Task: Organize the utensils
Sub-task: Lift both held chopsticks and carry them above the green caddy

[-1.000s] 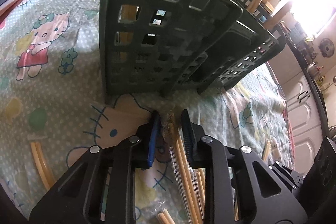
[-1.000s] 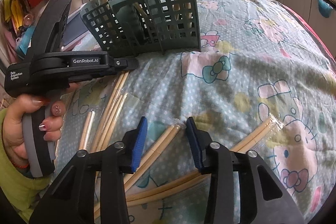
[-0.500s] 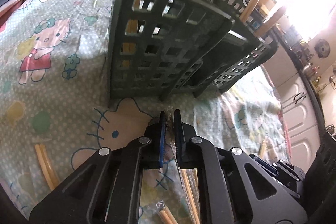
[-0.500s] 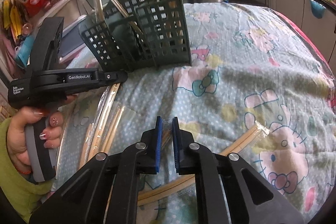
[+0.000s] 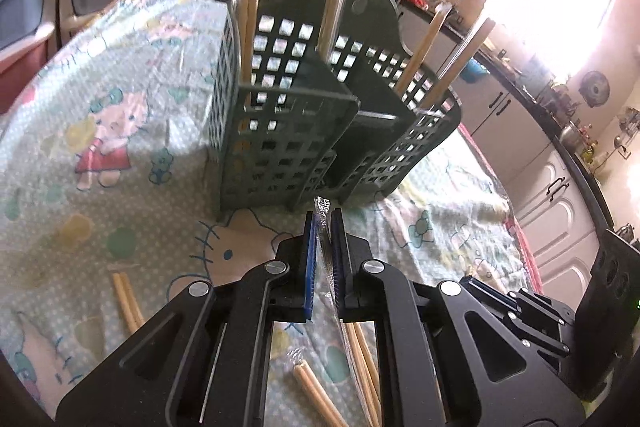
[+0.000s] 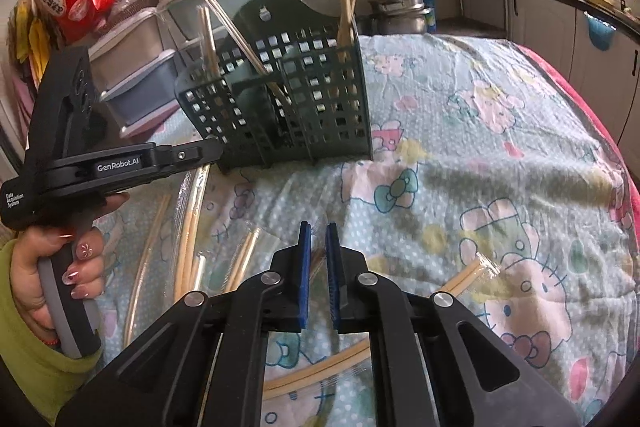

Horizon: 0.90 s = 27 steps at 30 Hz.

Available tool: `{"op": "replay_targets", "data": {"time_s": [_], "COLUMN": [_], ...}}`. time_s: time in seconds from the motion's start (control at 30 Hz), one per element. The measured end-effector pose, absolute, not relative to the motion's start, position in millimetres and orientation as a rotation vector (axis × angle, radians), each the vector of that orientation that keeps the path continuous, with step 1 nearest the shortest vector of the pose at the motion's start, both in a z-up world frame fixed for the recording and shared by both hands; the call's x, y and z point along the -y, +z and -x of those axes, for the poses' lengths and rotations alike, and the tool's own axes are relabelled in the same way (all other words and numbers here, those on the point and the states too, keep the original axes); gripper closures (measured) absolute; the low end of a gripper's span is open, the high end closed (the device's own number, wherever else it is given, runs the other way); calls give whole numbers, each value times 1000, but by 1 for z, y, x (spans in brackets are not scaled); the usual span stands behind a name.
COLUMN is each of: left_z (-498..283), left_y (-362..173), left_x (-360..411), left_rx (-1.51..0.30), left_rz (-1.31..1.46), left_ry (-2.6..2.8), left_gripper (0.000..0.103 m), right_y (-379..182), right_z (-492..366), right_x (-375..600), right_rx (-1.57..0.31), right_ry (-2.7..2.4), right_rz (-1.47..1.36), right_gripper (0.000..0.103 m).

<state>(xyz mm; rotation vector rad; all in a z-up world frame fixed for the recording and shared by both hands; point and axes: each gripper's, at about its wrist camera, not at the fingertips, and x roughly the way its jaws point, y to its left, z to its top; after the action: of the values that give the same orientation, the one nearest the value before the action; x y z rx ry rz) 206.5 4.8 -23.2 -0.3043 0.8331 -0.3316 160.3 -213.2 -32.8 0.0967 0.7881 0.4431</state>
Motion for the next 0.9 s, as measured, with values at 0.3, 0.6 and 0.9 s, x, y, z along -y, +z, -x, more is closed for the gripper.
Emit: {"op": "replay_targets", "data": {"time_s": [0.3, 0.6, 0.9], "left_z": [-192, -180, -174], "left_y": [-3, 18, 32], "left_x": [-13, -21, -31], "left_rx": [-769, -701, -657], "left_rz": [327, 326, 331], "left_ry": [-334, -324, -321], "left_gripper": [99, 99, 100], "right_y": [-16, 5, 27], "right_z": [-154, -148, -148], "right_x": [212, 208, 201], "right_rx": [-737, -676, -615], "right_ry": [447, 450, 471], "right_rz": [-96, -85, -70], "right_gripper": [96, 96, 97]}}
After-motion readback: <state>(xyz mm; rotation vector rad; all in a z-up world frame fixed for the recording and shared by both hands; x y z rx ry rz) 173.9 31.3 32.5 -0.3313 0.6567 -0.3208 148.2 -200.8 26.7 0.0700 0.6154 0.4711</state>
